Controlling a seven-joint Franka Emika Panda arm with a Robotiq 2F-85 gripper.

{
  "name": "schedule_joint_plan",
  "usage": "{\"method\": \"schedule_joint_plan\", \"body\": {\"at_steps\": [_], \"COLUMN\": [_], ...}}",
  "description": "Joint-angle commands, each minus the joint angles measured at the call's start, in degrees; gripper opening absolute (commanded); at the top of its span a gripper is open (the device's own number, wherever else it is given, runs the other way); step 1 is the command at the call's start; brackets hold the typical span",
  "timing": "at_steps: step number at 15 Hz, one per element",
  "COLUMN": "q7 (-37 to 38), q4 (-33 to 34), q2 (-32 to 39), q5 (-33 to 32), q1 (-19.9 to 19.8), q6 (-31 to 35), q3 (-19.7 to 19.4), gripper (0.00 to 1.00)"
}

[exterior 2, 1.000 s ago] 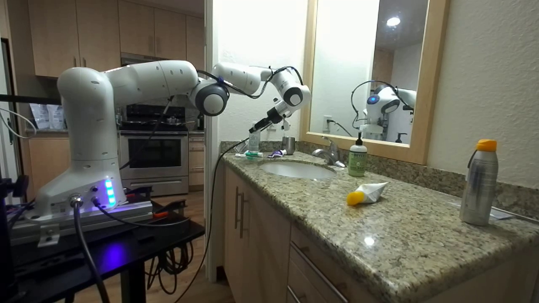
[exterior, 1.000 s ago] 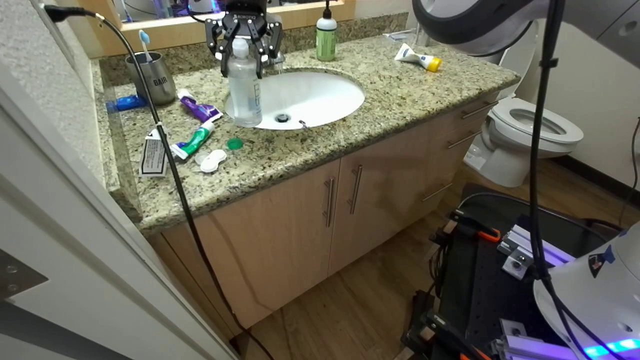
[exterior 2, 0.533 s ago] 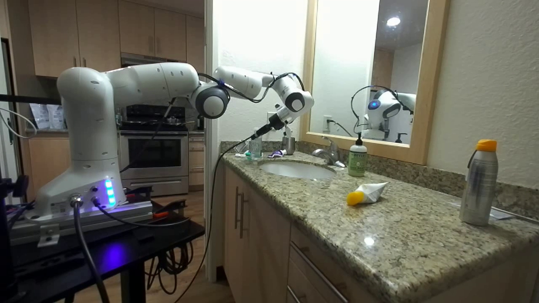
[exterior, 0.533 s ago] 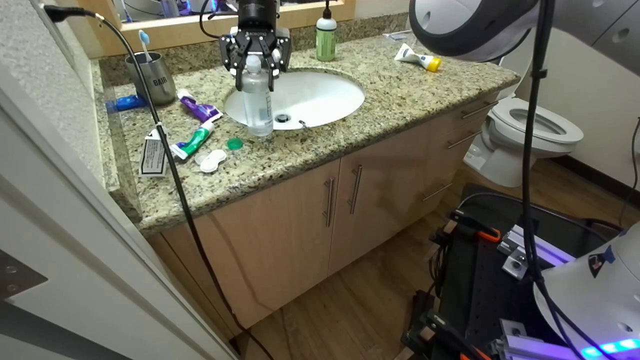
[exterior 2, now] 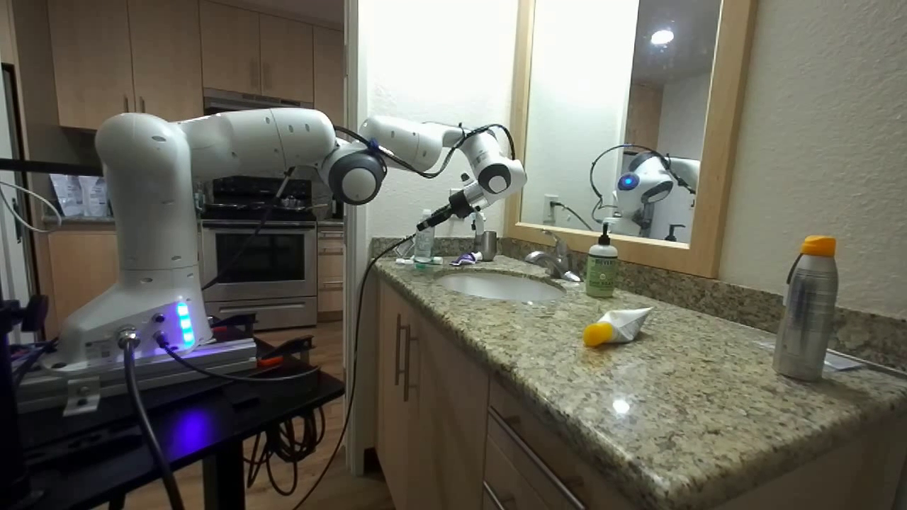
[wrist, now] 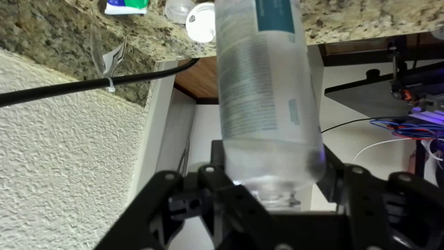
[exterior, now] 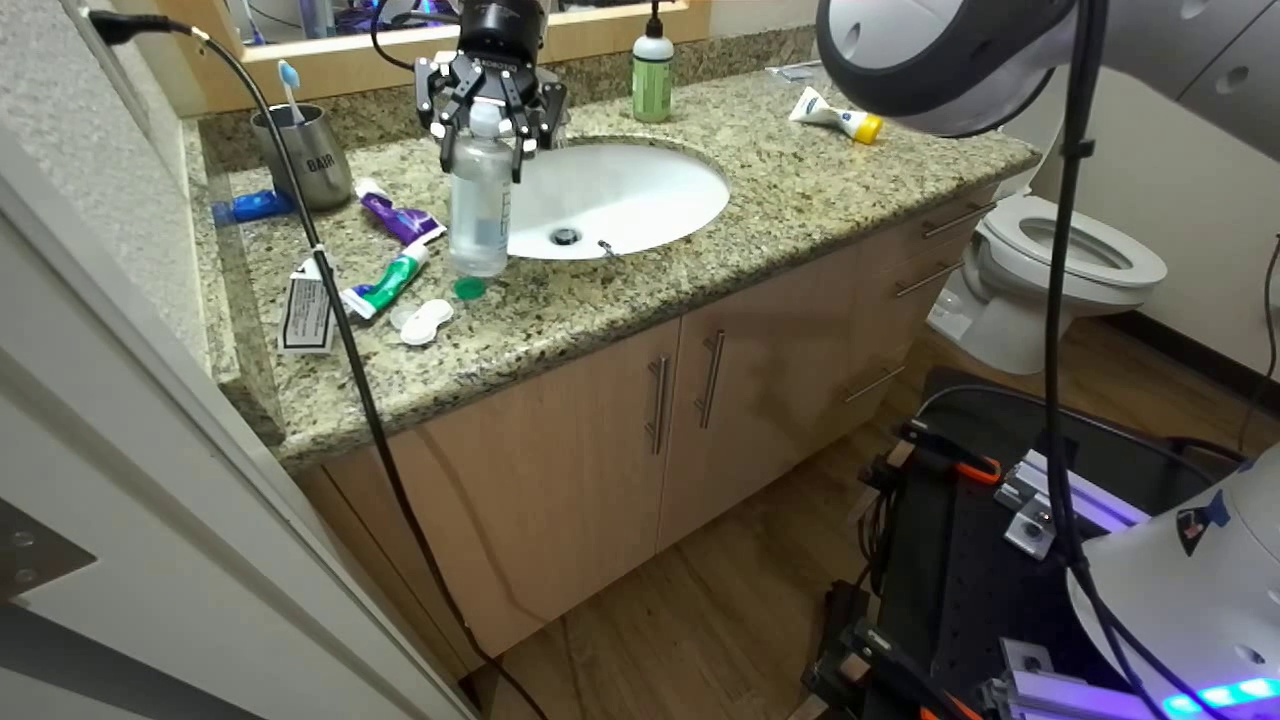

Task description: Move the clear bottle to the left

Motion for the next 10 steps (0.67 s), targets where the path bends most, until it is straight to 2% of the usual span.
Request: {"method": "schedule_joint_plan", "body": {"at_steps": [1,10], "q7": [-1.1,3.61], "q4": [0.0,0.05], "q2": [-0.3,-1.2], "q5": [-0.48,-2.22], "q1": [-0.68,-0.56], "q6": [-0.56,-1.33], "q3": [-0.6,-2.3], "gripper": [0.37,0.37]}}
